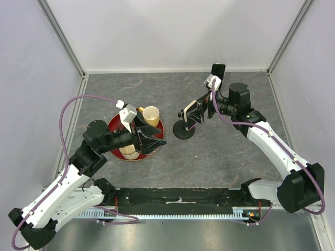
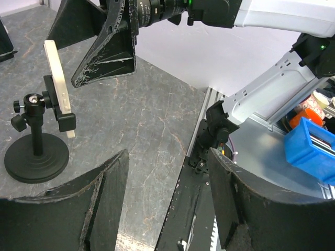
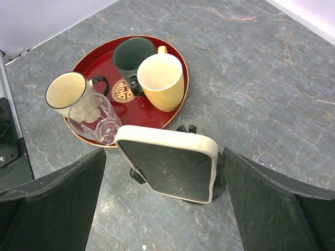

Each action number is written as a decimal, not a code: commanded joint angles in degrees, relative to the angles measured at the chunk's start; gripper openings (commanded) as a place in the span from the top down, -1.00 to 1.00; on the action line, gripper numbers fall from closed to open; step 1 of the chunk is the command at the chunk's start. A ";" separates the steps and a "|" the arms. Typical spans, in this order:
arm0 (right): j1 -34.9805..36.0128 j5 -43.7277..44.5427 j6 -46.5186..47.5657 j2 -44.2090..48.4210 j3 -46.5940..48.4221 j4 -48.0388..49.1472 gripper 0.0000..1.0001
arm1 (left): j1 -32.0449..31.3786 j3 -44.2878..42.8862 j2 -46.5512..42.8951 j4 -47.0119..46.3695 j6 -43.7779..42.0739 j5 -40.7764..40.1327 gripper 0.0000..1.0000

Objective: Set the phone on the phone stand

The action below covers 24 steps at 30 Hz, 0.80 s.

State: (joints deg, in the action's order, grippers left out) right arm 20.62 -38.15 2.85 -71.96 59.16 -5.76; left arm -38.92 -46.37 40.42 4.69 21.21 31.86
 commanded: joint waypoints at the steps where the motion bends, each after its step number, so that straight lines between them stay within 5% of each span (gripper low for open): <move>1: 0.82 -2.46 1.10 0.33 1.31 1.36 -0.96 | 0.33 0.14 -0.44 0.76 0.76 3.12 -0.35; 16: 10.22 20.80 -1.18 0.25 -0.88 4.79 -0.96 | 0.60 -1.09 0.89 2.87 -0.03 1.46 -0.34; 24: 12.25 24.44 -2.15 -0.28 -2.82 8.13 -0.92 | 0.77 -1.27 1.06 3.39 -0.56 1.37 -0.34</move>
State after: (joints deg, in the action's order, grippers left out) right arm 32.08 -16.32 1.72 -71.99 56.95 -1.69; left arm -38.59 -46.37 41.36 7.66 21.17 33.08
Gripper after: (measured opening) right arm 0.982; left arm 0.674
